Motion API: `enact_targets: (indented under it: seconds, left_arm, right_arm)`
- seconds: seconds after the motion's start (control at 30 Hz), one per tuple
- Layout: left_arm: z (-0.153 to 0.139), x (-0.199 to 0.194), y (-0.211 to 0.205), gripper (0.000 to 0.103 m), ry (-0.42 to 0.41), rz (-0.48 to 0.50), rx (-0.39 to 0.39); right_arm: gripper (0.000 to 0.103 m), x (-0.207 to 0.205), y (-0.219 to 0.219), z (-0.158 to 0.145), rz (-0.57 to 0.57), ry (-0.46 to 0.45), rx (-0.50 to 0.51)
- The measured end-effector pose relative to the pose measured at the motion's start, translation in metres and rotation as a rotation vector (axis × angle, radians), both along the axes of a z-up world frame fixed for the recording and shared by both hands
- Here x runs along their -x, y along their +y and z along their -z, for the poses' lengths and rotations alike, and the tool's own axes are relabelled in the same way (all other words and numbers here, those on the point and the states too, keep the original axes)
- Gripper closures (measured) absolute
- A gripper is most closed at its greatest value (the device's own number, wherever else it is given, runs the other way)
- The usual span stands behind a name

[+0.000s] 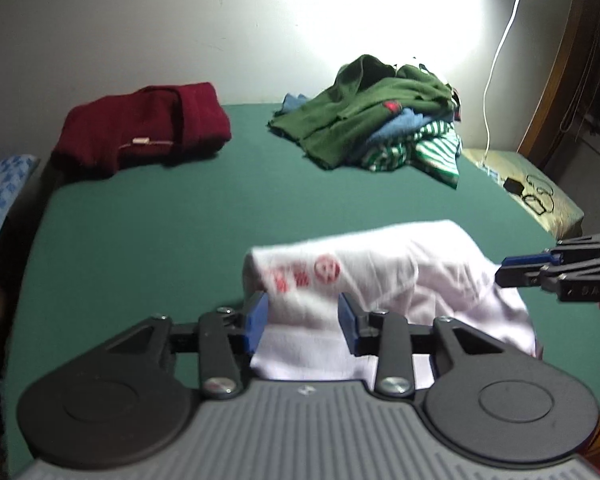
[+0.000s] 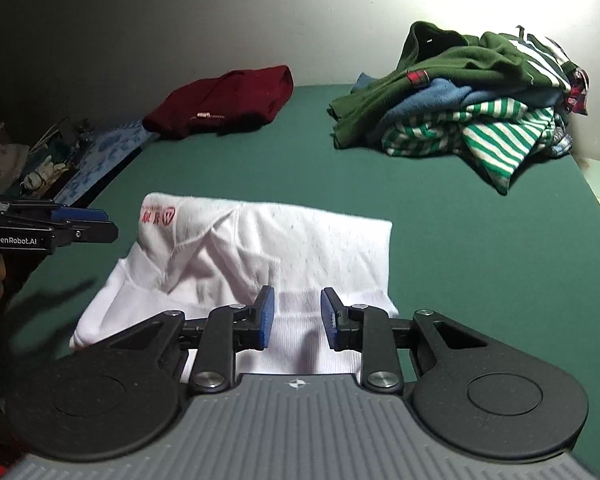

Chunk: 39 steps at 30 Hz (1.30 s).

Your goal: Fold clothes

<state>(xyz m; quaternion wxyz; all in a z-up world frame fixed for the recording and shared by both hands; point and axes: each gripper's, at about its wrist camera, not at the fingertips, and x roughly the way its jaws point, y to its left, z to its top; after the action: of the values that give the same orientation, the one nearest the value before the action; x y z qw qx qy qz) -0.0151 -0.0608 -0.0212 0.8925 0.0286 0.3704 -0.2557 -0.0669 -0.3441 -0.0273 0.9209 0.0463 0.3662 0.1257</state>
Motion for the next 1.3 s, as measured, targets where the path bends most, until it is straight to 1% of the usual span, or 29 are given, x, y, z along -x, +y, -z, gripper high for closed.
enact_targets:
  seconds: [0.03, 0.17, 0.23, 0.3, 0.37, 0.43, 0.5, 0.57, 0.6, 0.63, 0.67, 0.7, 0.73, 0.77, 0.8, 0.9, 0.93, 1.0, 1.1, 1.13, 1.2, 1.23, 1.3]
  left_arm:
    - [0.004, -0.007, -0.004, 0.074, 0.005, -0.005, -0.012]
    - [0.022, -0.035, -0.022, 0.075, 0.025, -0.025, -0.062]
    - [0.031, -0.049, -0.031, 0.076, 0.035, -0.035, -0.087]
    - [0.043, -0.055, -0.027, 0.077, 0.045, -0.053, -0.098]
    - [0.044, -0.057, -0.029, 0.077, 0.035, -0.058, -0.104]
    - [0.043, -0.058, -0.035, 0.077, 0.022, -0.054, -0.135]
    - [0.040, -0.056, -0.040, 0.077, 0.015, -0.047, -0.167]
    - [0.031, -0.050, -0.037, 0.077, 0.001, -0.049, -0.181]
    - [0.025, -0.045, -0.035, 0.078, -0.010, -0.054, -0.183]
    - [0.016, -0.036, -0.029, 0.079, -0.026, -0.055, -0.166]
    - [0.007, -0.026, -0.023, 0.074, -0.044, -0.054, -0.145]
    - [-0.003, -0.016, -0.017, 0.068, -0.061, -0.053, -0.123]
    - [-0.010, -0.005, -0.014, 0.058, -0.072, -0.046, -0.112]
    - [-0.015, 0.005, -0.011, 0.054, -0.071, -0.037, -0.099]
    - [-0.018, 0.016, -0.008, 0.054, -0.068, -0.028, -0.085]
    - [-0.013, 0.038, -0.008, 0.057, 0.000, 0.011, -0.051]
    - [-0.008, 0.044, -0.011, 0.058, 0.024, 0.023, -0.045]
    - [0.007, 0.050, -0.018, 0.058, 0.075, 0.046, -0.051]
    - [0.032, 0.053, -0.023, 0.061, 0.123, 0.046, -0.093]
    - [0.035, 0.055, -0.022, 0.060, 0.120, 0.043, -0.095]
    - [0.030, 0.057, -0.020, 0.060, 0.111, 0.047, -0.088]
    - [0.024, 0.059, -0.019, 0.060, 0.091, 0.055, -0.076]
    - [0.011, 0.064, -0.017, 0.058, 0.049, 0.075, -0.052]
  right_arm:
    - [0.075, -0.008, 0.004, 0.000, -0.001, -0.010, 0.010]
    - [0.076, -0.042, 0.017, 0.008, 0.006, -0.044, 0.083]
    - [0.077, -0.058, 0.013, 0.018, 0.032, -0.005, 0.076]
    - [0.077, -0.072, 0.010, 0.028, 0.050, 0.034, 0.061]
    - [0.077, -0.080, 0.011, 0.038, 0.040, 0.050, 0.065]
    - [0.076, -0.083, 0.011, 0.042, 0.046, 0.027, 0.058]
    - [0.076, -0.083, 0.007, 0.035, 0.051, 0.038, 0.052]
    - [0.076, -0.083, 0.002, 0.027, 0.056, 0.047, 0.047]
    - [0.077, -0.074, -0.002, 0.018, 0.058, 0.021, 0.052]
    - [0.076, -0.065, -0.006, 0.009, 0.059, -0.004, 0.056]
    - [0.076, -0.053, -0.011, 0.000, 0.041, -0.021, 0.055]
    - [0.076, -0.041, -0.017, -0.006, 0.020, -0.018, 0.046]
    - [0.076, -0.031, -0.020, -0.009, 0.007, -0.007, 0.042]
    - [0.076, -0.020, -0.023, -0.012, -0.006, 0.004, 0.038]
    - [0.076, -0.008, -0.023, -0.012, -0.024, 0.017, 0.044]
    - [0.076, 0.015, -0.014, -0.006, -0.090, 0.051, 0.062]
    - [0.076, 0.017, -0.010, -0.001, -0.096, 0.070, 0.068]
    - [0.076, 0.021, -0.004, 0.009, -0.108, 0.109, 0.081]
    - [0.076, 0.026, 0.002, 0.025, -0.107, 0.169, 0.101]
    - [0.076, 0.027, 0.001, 0.026, -0.101, 0.171, 0.096]
    - [0.077, 0.028, -0.001, 0.024, -0.092, 0.173, 0.096]
    - [0.076, 0.027, -0.001, 0.021, -0.089, 0.171, 0.100]
    - [0.076, 0.029, 0.000, 0.008, -0.090, 0.117, 0.099]
